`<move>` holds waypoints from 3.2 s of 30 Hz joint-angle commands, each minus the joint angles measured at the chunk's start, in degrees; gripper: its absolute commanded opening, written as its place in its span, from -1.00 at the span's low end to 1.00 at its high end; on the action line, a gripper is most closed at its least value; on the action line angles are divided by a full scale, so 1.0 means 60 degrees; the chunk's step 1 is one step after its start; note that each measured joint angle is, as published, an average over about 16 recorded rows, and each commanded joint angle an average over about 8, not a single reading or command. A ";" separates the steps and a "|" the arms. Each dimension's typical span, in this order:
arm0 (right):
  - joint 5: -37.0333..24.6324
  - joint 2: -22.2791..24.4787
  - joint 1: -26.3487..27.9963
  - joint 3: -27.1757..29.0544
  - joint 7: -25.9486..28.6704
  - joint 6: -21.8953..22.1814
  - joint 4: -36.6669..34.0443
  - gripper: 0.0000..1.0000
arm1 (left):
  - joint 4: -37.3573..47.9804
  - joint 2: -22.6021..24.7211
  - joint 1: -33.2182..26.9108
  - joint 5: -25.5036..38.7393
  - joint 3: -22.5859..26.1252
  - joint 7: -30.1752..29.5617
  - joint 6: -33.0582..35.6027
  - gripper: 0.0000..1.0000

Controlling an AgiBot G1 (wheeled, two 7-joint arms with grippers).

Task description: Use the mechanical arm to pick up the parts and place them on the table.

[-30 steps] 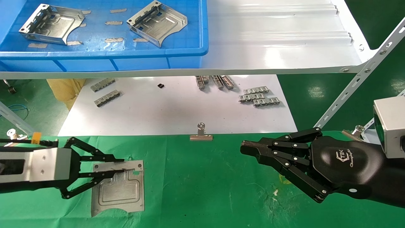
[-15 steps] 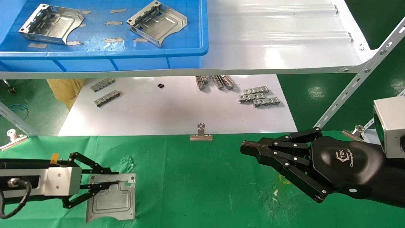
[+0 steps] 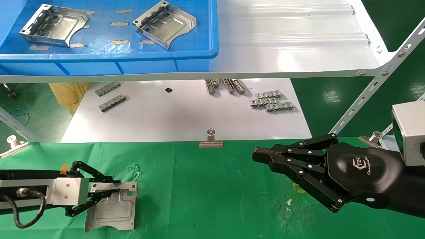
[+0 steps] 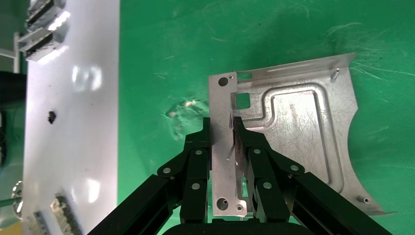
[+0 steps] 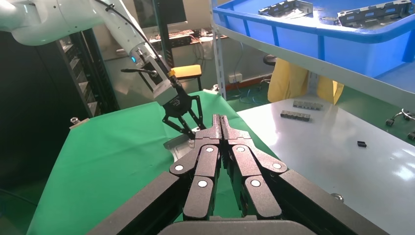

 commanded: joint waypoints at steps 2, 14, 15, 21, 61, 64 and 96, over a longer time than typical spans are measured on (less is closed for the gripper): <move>0.0000 0.0000 0.0000 0.0000 0.0000 0.0000 0.0000 -1.00 | 0.0009 0.0034 0.0013 0.0092 0.0031 -0.0004 -0.0048 1.00; 0.0000 0.0000 0.0000 0.0000 0.0000 0.0000 0.0000 -1.00 | -0.0028 0.0004 -0.0177 -0.0247 -0.0094 -0.0376 0.0125 1.00; 0.0000 0.0000 0.0000 0.0000 0.0000 0.0000 0.0000 -1.00 | -0.0026 -0.0026 -0.0214 -0.0476 -0.0155 -0.0484 0.0230 1.00; 0.0000 0.0000 0.0000 0.0000 0.0000 0.0000 0.0000 -1.00 | 0.0025 -0.0254 -0.0407 -0.2280 -0.0538 -0.1261 0.1221 1.00; 0.0000 0.0000 0.0000 0.0000 0.0000 0.0000 0.0000 1.00 | 0.0281 0.0318 0.0901 -0.5276 -0.2169 -0.2417 0.2288 1.00; 0.0000 0.0000 0.0000 0.0000 0.0000 0.0000 0.0000 1.00 | 0.0298 0.0377 0.1020 -0.5460 -0.2298 -0.2480 0.2335 1.00; 0.0001 0.0002 -0.0003 0.0001 0.0000 0.0002 -0.0003 1.00 | 0.0435 0.0843 0.1969 -0.6939 -0.3321 -0.2966 0.2705 1.00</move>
